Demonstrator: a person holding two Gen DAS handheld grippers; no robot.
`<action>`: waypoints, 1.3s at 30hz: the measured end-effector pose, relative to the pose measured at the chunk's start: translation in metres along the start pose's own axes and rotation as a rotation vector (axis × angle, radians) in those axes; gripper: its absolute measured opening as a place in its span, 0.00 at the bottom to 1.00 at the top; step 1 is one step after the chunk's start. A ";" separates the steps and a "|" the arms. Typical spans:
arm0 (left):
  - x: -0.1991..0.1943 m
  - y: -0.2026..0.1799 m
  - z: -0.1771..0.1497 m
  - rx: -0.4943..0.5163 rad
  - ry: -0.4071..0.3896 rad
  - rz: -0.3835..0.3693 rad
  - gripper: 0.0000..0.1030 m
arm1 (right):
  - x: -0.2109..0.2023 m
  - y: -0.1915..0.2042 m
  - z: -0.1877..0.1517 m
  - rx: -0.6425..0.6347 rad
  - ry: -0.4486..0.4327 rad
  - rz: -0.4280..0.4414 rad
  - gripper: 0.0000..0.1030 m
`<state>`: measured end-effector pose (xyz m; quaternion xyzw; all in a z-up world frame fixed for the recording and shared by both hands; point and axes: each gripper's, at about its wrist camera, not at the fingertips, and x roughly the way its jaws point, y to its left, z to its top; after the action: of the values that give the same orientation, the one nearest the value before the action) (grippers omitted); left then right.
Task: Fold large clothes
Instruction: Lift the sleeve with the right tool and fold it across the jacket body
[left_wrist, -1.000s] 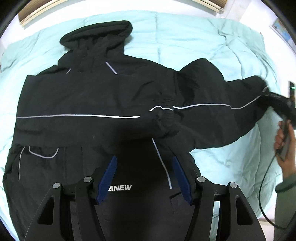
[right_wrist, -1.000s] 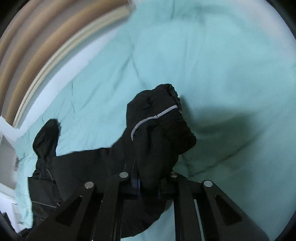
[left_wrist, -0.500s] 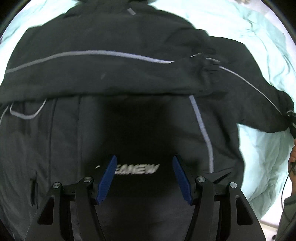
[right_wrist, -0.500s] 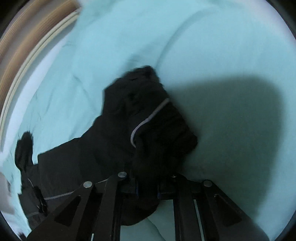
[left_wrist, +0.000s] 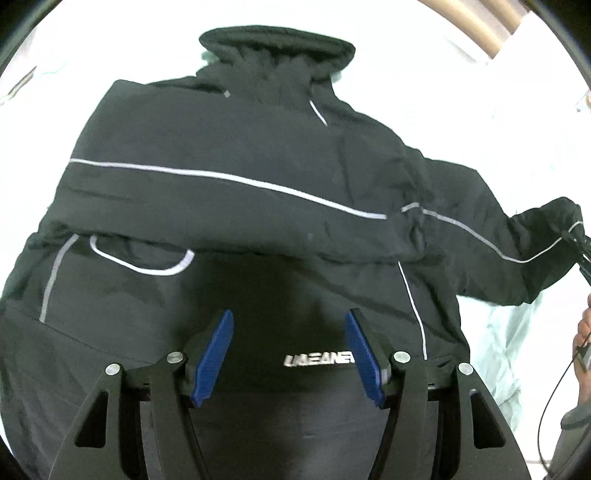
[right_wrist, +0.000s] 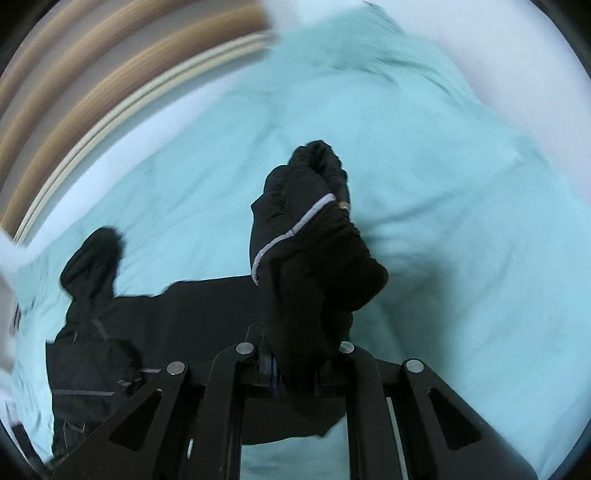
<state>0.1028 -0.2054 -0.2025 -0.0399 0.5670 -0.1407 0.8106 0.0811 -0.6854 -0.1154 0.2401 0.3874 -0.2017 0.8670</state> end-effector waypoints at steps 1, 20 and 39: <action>-0.001 0.002 0.004 0.001 -0.009 -0.004 0.63 | -0.006 0.023 -0.003 -0.032 -0.007 0.013 0.14; -0.083 0.136 0.032 0.074 -0.100 -0.090 0.63 | -0.051 0.322 -0.086 -0.324 -0.054 0.105 0.14; -0.048 0.270 0.079 -0.055 -0.060 -0.074 0.63 | 0.107 0.584 -0.223 -0.633 0.268 0.154 0.22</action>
<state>0.2107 0.0586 -0.1919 -0.0871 0.5440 -0.1536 0.8203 0.3318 -0.1061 -0.1761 0.0123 0.5217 0.0277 0.8526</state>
